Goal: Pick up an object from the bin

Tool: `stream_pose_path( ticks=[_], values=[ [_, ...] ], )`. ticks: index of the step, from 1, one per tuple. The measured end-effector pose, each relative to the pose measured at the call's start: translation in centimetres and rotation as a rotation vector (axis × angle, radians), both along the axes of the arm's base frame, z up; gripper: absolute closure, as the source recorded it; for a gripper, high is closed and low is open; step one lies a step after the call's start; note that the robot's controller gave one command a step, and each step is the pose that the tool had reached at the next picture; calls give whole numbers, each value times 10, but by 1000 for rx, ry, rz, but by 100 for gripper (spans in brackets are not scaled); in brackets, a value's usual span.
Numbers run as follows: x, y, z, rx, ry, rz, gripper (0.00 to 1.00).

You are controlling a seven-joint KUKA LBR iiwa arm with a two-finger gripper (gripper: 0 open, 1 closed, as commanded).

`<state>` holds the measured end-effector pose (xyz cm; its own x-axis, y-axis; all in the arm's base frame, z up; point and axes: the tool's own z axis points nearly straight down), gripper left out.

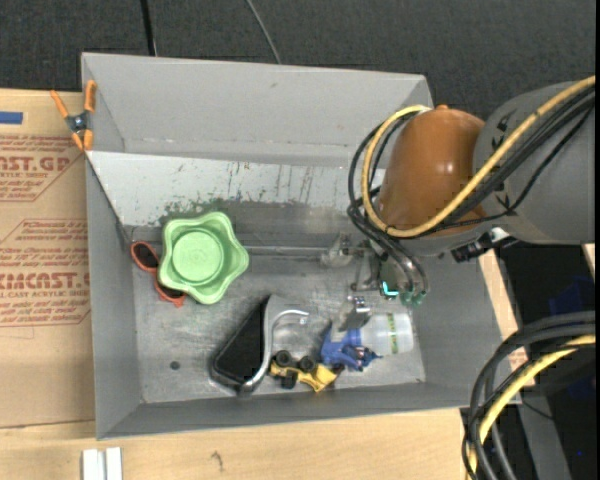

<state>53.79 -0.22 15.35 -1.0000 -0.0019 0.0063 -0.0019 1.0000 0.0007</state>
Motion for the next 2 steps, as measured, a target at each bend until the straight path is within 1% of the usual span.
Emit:
stream_pose_path(
  ticks=[1, 2],
  values=[
    [2, 0, 4, 0, -7, 0, 0],
    [-16, 8, -24, -1, -14, 68, 0]
  ],
)
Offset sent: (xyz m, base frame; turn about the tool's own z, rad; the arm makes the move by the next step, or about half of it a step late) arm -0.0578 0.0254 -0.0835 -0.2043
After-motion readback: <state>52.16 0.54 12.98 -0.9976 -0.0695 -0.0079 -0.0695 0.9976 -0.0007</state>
